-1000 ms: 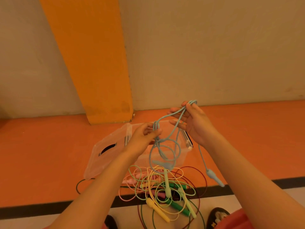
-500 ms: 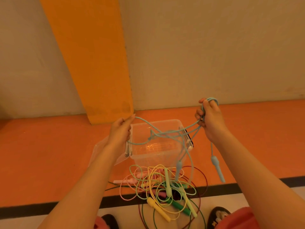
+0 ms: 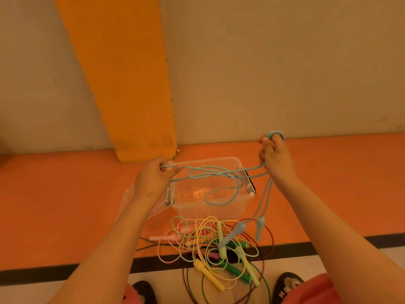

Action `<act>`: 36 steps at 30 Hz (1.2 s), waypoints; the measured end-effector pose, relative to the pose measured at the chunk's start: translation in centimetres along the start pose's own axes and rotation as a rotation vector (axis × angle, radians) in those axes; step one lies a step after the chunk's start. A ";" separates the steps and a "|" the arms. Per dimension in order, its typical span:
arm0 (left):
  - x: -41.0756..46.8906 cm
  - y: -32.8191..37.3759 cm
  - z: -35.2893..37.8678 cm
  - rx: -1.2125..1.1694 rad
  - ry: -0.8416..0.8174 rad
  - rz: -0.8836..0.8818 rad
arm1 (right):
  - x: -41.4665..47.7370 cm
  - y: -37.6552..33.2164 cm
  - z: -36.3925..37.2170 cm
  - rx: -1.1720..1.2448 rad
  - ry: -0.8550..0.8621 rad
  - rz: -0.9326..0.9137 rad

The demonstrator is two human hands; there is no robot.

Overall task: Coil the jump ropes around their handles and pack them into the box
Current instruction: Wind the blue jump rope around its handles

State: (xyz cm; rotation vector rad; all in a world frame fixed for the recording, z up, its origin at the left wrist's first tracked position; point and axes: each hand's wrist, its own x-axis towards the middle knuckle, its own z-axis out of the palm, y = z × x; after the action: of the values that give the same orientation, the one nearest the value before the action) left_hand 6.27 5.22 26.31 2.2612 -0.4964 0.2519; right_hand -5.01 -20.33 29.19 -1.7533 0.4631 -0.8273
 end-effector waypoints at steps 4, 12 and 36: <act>0.8 0.4 -0.4 -0.777 0.066 -0.659 | 0.2 0.3 -0.3 0.014 0.051 0.028; -0.1 0.5 0.4 -0.398 -0.180 -0.392 | -0.7 -1.9 0.1 0.259 -0.103 0.064; -4.4 7.3 6.5 -0.599 -0.899 0.065 | -2.7 -3.8 0.9 0.512 -0.494 0.123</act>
State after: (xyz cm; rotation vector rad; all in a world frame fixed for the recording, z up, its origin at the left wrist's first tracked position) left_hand -0.71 -2.88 25.30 1.6597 -0.9479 -0.8201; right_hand -6.53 -16.70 31.76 -1.3654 0.0183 -0.3562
